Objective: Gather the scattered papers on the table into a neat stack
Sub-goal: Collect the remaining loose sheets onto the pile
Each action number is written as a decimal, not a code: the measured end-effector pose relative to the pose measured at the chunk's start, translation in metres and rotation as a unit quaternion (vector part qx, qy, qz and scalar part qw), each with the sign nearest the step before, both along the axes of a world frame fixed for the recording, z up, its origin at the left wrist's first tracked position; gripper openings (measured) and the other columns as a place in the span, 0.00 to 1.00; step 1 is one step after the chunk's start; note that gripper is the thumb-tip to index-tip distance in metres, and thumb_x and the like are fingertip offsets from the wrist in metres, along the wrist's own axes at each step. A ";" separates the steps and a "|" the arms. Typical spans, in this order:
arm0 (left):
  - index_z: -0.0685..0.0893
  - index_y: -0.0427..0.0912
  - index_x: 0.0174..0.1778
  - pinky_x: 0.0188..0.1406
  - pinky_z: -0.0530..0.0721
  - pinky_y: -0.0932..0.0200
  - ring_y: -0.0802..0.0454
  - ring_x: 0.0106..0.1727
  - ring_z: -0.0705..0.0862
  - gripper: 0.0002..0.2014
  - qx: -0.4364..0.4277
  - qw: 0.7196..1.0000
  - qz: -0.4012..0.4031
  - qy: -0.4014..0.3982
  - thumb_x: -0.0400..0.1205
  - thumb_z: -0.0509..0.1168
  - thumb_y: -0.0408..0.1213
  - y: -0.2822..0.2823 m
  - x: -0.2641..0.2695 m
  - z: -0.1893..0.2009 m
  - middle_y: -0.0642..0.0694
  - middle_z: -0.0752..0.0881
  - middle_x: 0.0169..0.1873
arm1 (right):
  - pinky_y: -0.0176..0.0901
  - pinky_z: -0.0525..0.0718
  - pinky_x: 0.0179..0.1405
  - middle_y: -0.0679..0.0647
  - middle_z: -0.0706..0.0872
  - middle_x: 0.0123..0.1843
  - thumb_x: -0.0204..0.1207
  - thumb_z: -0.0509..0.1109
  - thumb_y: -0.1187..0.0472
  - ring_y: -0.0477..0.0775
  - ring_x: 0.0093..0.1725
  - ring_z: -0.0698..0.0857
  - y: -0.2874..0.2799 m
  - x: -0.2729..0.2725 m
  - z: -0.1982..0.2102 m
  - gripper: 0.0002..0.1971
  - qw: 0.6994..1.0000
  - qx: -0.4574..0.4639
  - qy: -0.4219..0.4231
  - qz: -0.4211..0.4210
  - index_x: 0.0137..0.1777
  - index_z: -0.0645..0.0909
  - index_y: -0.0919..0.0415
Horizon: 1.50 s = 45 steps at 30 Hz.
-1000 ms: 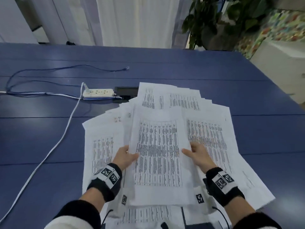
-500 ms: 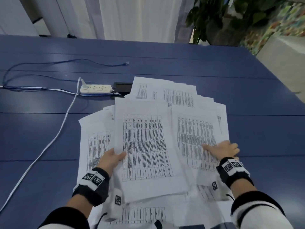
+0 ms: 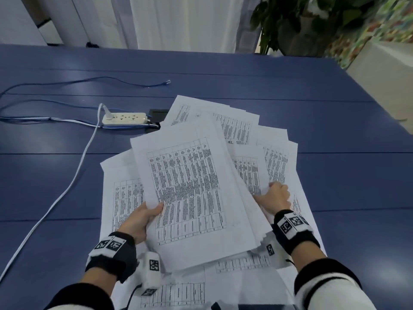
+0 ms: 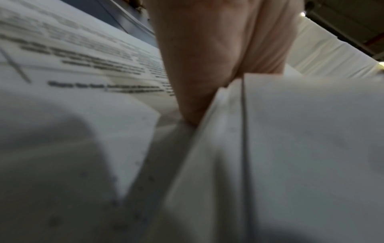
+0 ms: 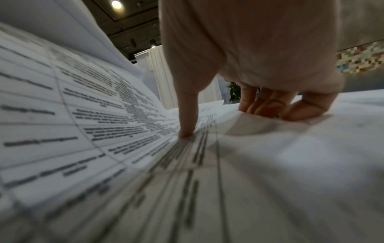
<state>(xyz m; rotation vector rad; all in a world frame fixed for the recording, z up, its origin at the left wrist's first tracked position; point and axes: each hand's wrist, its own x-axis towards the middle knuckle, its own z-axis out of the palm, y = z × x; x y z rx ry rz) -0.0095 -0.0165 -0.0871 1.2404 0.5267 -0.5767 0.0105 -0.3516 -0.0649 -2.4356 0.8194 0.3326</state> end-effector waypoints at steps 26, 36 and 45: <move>0.78 0.32 0.57 0.36 0.88 0.52 0.43 0.41 0.89 0.09 -0.043 0.999 -0.006 0.002 0.82 0.59 0.27 -0.010 -0.005 0.009 0.37 0.90 0.41 | 0.47 0.78 0.53 0.58 0.79 0.42 0.81 0.59 0.70 0.56 0.50 0.77 0.046 -0.011 0.002 0.16 0.938 0.313 -0.108 -0.106 0.65 0.70 0.80; 0.79 0.31 0.55 0.42 0.85 0.51 0.44 0.42 0.90 0.08 -0.013 0.995 -0.094 0.022 0.81 0.60 0.26 -0.009 -0.014 0.013 0.37 0.91 0.42 | 0.23 0.74 0.21 0.50 0.78 0.35 0.86 0.49 0.66 0.45 0.33 0.72 0.047 -0.008 0.003 0.12 0.906 0.397 -0.102 -0.105 0.53 0.75 0.65; 0.80 0.29 0.58 0.36 0.89 0.55 0.46 0.38 0.90 0.10 0.061 0.997 -0.011 -0.049 0.82 0.60 0.27 0.015 0.002 0.018 0.37 0.90 0.41 | 0.28 0.82 0.32 0.62 0.89 0.50 0.73 0.71 0.73 0.47 0.38 0.87 0.021 -0.035 0.008 0.13 0.942 0.303 -0.143 -0.012 0.58 0.82 0.73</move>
